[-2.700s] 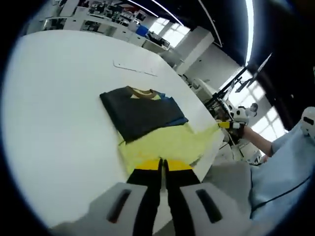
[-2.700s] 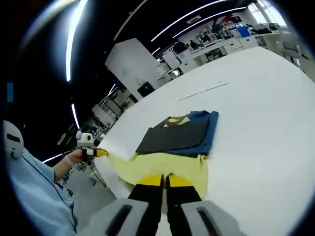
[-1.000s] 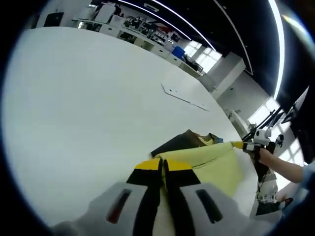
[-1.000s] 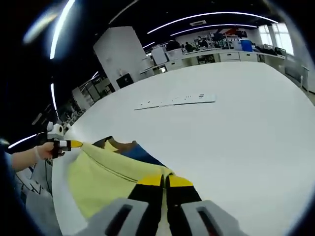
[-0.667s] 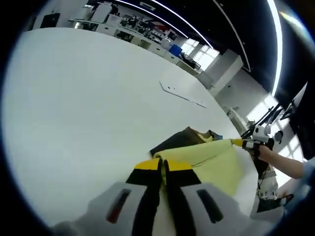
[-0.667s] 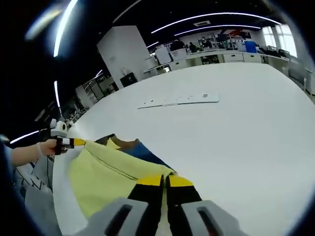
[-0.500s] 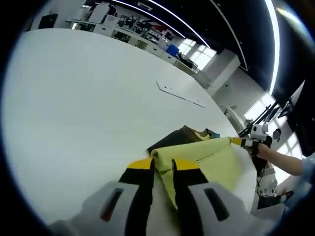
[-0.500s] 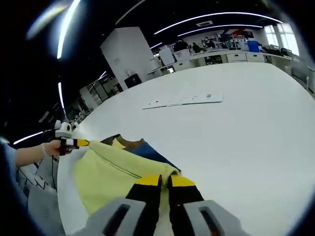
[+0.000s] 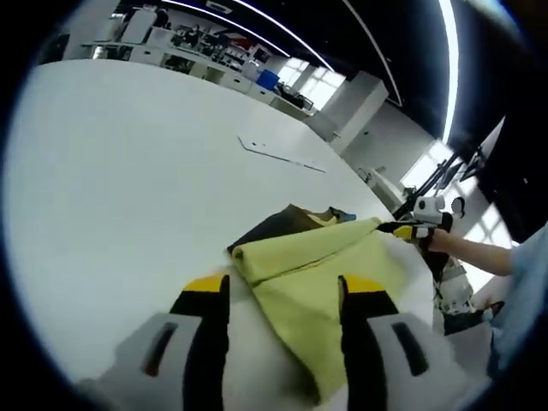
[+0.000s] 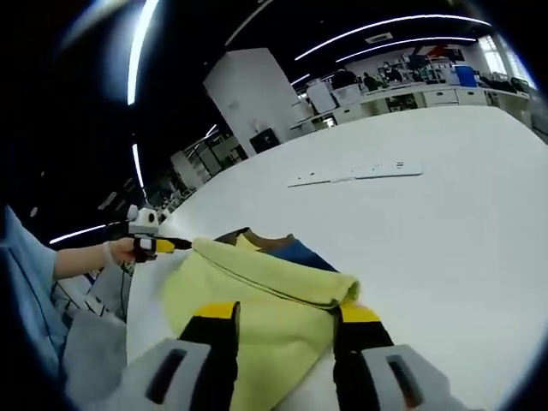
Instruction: Fold the garment on the visible template until the final outline fits inside the template.
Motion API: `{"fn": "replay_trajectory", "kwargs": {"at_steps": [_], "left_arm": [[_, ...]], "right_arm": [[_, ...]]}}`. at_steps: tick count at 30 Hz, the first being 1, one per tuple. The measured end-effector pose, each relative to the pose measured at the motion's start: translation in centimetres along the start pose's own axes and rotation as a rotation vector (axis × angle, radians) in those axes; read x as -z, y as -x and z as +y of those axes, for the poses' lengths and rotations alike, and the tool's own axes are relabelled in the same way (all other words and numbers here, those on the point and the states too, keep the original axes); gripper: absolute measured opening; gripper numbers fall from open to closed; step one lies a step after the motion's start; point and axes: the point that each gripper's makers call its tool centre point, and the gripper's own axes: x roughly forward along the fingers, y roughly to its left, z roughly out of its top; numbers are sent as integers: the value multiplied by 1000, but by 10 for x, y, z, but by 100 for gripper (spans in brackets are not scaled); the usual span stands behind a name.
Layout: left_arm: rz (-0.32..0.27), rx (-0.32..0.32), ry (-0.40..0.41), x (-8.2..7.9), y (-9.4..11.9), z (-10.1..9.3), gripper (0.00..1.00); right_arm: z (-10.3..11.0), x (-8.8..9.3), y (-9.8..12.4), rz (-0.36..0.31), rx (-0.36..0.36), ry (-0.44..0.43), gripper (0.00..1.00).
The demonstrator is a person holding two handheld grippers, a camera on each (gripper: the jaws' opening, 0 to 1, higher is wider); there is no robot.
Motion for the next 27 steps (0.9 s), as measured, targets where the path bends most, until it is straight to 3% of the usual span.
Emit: {"fn": "replay_trajectory", "kwargs": {"at_steps": [11, 20, 27], "left_arm": [[40, 31, -20, 8, -2, -8, 52], [37, 61, -30, 2, -11, -16, 51], [12, 85, -27, -7, -15, -23, 51]], "right_arm": [[2, 3, -3, 5, -15, -5, 44], [2, 4, -6, 8, -20, -16, 43], [1, -5, -13, -29, -30, -42, 43]]}}
